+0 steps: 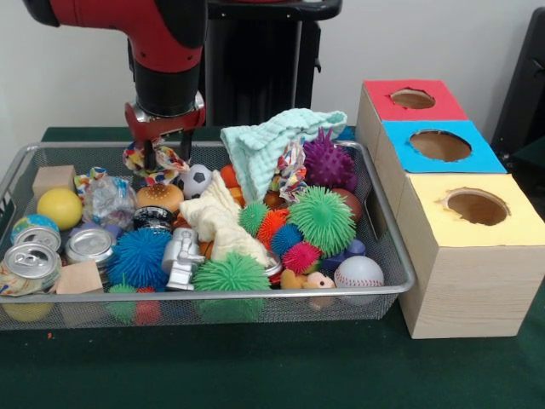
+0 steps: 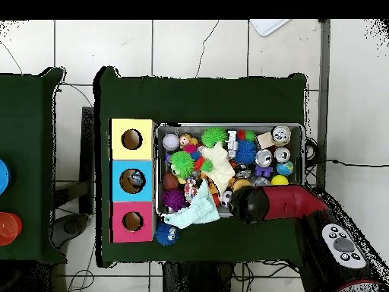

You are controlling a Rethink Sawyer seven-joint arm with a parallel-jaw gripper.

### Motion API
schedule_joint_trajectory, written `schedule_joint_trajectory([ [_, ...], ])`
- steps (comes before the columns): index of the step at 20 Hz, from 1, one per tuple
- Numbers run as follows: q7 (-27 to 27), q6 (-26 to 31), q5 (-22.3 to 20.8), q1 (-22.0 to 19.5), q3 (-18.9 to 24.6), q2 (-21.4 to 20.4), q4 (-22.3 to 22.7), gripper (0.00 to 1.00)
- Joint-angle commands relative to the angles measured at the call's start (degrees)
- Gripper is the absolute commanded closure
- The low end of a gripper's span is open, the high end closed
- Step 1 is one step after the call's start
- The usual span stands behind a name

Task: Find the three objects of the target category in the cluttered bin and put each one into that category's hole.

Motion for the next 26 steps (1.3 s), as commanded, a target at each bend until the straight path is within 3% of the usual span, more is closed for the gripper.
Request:
schedule_joint_trajectory([
  [1,-5.7,7.3,2.2,-0.6,5.0,-2.1,3.1,0.0],
  [6,-8.0,14.1,4.0,0.0,5.3,-5.0,2.1,0.0],
  [12,-10.2,15.8,4.1,-2.5,6.3,-7.5,3.9,0.0],
  [26,-10.1,16.3,2.1,-2.5,8.8,-2.9,0.1,0.0],
])
